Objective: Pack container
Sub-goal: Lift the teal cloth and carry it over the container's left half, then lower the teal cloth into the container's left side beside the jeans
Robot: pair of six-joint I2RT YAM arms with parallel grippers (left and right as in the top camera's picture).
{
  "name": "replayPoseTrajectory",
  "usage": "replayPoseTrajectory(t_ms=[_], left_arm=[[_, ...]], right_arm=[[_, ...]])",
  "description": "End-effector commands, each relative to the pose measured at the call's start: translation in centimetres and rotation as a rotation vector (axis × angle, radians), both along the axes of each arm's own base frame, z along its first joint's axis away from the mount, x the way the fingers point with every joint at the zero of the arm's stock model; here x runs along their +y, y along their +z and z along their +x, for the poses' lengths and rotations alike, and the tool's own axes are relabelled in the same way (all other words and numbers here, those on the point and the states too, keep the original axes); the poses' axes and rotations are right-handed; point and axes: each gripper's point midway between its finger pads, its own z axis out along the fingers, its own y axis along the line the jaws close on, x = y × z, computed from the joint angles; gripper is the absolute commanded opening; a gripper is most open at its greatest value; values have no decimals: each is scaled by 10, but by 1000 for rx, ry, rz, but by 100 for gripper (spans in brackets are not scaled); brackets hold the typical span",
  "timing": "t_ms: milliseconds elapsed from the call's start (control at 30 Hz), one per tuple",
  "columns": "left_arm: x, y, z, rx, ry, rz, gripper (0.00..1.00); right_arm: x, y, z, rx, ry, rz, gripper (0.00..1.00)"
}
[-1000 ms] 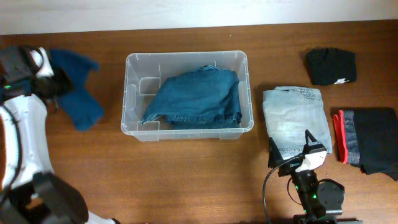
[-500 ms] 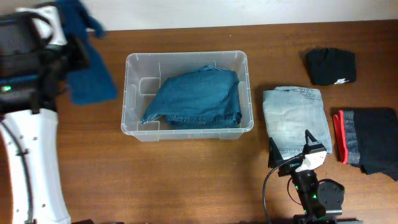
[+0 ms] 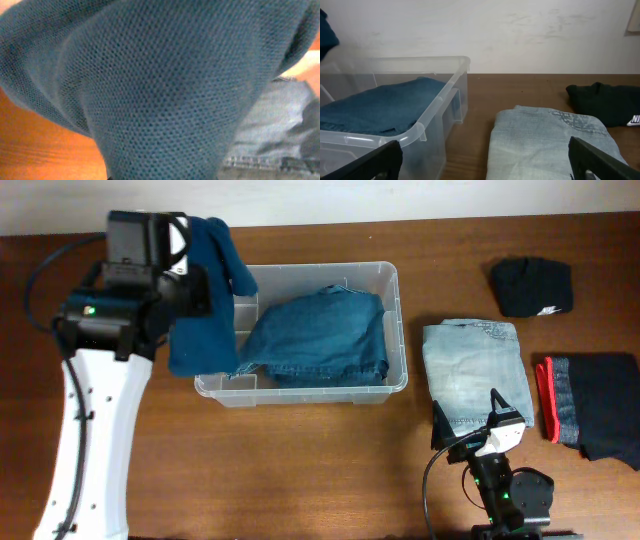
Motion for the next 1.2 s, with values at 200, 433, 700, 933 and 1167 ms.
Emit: replayPoseTrajectory(t_ms=[200, 433, 700, 933, 1167], left_arm=[[-16, -54, 7, 173, -20, 106, 1], [-43, -95, 11, 280, -83, 142, 6], [-67, -140, 15, 380, -149, 186, 52], [-85, -143, 26, 335, -225, 209, 99], [-100, -108, 42, 228, -238, 180, 99]], right_arm=[[-3, -2, 0, 4, -17, 0, 98], [-3, -2, 0, 4, -17, 0, 99], [-3, -2, 0, 4, -17, 0, 98], [-3, -2, 0, 4, -17, 0, 99], [-3, -2, 0, 4, -17, 0, 98]])
